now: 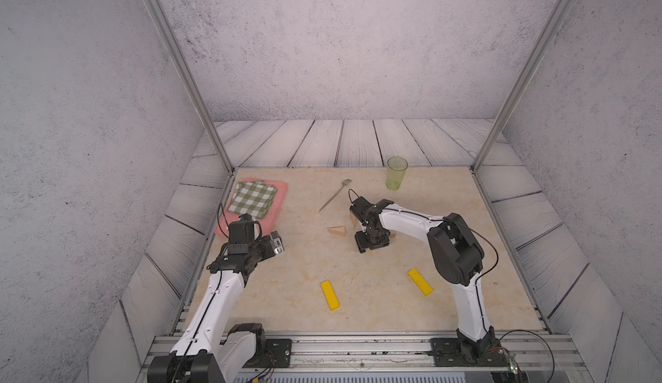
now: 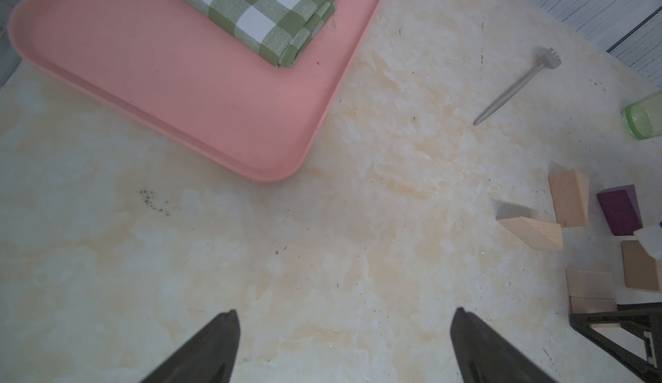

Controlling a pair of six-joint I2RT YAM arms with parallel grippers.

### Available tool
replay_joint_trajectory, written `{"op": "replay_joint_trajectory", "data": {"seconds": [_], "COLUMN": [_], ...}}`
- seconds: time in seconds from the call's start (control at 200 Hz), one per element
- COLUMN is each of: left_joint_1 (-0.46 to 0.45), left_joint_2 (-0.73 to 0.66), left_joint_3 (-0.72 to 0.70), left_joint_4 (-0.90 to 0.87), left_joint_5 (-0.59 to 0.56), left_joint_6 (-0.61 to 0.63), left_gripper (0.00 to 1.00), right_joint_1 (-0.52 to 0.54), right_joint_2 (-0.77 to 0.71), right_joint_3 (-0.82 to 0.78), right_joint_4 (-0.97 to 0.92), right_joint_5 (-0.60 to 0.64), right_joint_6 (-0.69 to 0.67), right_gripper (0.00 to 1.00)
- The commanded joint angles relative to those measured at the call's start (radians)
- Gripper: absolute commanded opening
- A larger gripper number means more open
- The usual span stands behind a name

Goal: Assemble a small pinwheel with building blocks
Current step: Assemble the building block at the center of the board.

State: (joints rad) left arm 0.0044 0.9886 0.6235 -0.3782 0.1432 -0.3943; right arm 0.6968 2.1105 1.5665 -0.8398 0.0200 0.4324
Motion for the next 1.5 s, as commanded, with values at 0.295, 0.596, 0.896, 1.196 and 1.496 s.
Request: {"op": "replay_joint_trajectory", "data": {"seconds": [0.295,0.596,0.896,1.196,1.496], "left_joint_1": [-0.004,-0.006,-0.006,-0.005,-0.005], "left_joint_2": [-0.008,-0.009,-0.010,-0.011,-0.012], "left_joint_3": [0.007,0.007,0.007,0.007,0.007], "left_joint_4": [-0.004,-0.003,-0.004,-0.003,-0.004], "left_joint_5": [-0.004,-0.004,-0.004,-0.005,-0.008], "left_joint_6": [-0.007,-0.007,-0.006,-0.008,-0.008], "left_gripper": [0.98,0.98,0.98,0.98,0.98], "right_joint_1": [0.003,0.003,0.003,0.004,0.004], "right_joint_2": [0.060,0.071,0.062,0.001,-0.108], "right_joint_3": [0.018,0.026,0.045,0.061,0.077], "right_joint_4": [-0.037,-0.050,-0.061,-0.067,-0.110], "right_joint_5": [0.015,0.022,0.025,0.002,0.023], "right_joint_6": [0.011,0.035,0.040,0.030,0.027], "right_gripper": [0.62,0.68,0.74,0.81,0.82]}}
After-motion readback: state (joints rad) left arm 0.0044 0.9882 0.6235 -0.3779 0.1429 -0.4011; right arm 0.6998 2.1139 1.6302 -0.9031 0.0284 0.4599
